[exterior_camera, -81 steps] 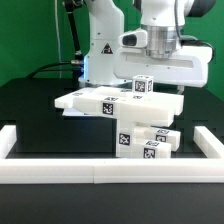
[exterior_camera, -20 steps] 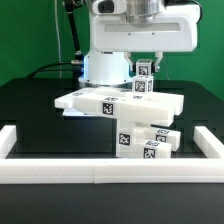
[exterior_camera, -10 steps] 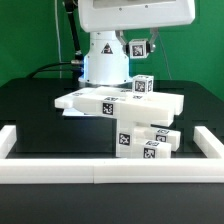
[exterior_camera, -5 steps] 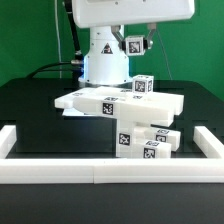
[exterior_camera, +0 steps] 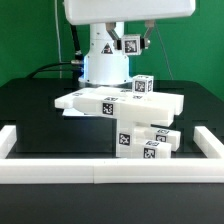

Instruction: Assemble chair

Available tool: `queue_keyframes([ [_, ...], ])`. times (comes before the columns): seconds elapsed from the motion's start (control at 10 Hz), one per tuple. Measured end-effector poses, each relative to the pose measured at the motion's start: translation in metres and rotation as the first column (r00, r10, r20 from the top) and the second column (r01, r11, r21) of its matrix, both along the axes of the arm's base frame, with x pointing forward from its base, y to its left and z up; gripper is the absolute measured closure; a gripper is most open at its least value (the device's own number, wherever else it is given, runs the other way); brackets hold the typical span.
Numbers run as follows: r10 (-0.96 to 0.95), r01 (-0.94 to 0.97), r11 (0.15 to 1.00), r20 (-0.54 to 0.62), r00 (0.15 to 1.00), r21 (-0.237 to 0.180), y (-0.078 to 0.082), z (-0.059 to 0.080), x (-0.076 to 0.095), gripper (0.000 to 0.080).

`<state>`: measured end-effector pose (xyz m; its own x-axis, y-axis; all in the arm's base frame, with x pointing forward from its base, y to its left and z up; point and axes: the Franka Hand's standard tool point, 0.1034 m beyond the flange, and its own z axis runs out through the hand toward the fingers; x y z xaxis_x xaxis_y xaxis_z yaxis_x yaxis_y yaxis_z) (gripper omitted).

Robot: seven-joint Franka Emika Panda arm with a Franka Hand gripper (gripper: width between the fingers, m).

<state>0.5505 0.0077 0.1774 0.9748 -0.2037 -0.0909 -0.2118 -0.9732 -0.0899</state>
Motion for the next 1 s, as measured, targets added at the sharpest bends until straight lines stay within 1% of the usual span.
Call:
queue_keyframes([
  [0.1,0.011,-0.01,1.0,0.008,1.0,-0.011,0.003,-0.009,0.0,0.0528],
  [0.3,0.018,-0.017,0.999,0.015,1.0,-0.032,-0.001,-0.014,0.015,0.0528],
  [0.5,0.024,-0.023,0.998,0.015,1.0,-0.055,-0.005,-0.027,0.023,0.0528],
  [0.6,0.024,-0.023,0.998,0.015,1.0,-0.059,-0.006,-0.03,0.024,0.0528],
  [1.0,0.024,-0.023,0.998,0.014,1.0,-0.059,-0.006,-0.03,0.023,0.0528],
])
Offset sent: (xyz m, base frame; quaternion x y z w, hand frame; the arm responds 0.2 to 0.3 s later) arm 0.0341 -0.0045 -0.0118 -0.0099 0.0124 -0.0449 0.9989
